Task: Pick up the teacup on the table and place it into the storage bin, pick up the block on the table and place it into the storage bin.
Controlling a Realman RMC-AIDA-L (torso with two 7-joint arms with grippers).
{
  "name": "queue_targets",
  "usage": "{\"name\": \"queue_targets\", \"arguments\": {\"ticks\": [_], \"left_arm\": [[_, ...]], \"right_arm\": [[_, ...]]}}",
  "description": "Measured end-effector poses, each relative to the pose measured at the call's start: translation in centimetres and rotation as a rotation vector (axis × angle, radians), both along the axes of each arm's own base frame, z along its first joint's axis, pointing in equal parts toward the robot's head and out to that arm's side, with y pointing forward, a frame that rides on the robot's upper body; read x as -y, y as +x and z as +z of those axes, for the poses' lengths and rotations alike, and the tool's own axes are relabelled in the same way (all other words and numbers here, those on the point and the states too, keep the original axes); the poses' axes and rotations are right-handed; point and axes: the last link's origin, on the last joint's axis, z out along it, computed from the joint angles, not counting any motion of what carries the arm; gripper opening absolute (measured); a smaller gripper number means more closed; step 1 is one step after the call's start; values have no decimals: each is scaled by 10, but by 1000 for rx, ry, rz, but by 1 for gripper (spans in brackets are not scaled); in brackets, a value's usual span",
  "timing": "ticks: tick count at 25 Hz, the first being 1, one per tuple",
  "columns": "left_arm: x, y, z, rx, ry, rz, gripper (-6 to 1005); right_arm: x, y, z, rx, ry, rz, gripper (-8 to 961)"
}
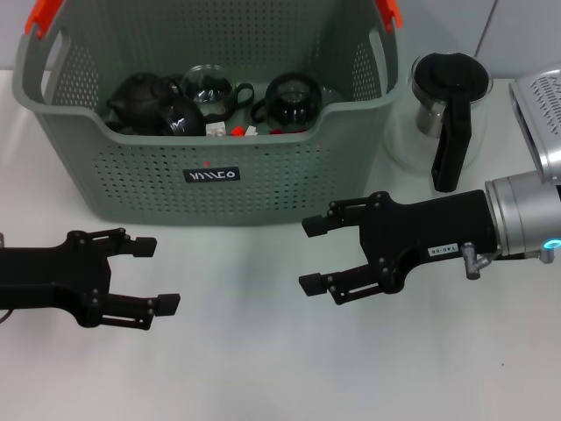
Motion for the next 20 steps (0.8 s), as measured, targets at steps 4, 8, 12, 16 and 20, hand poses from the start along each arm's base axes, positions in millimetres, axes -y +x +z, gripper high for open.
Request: {"name": "queue_targets", "arguments": {"ticks": [4, 8, 12, 16, 20], "left_arm": [[0, -1, -1, -5, -7, 4, 951], [2, -2, -2, -16, -20, 12, 951], [2, -3, -4, -16, -23, 12, 952], [4, -5, -6, -22, -36, 20, 952], [4, -5, -7, -26, -44, 21, 952]], "right_arm": [[0, 0, 0, 2, -1, -1, 837], [1, 1, -1, 7, -5, 2, 837], [1, 1, -3, 13, -4, 3, 837], [1, 2, -7, 33, -5, 5, 837], [2, 2, -11, 48, -9, 12, 836]]}}
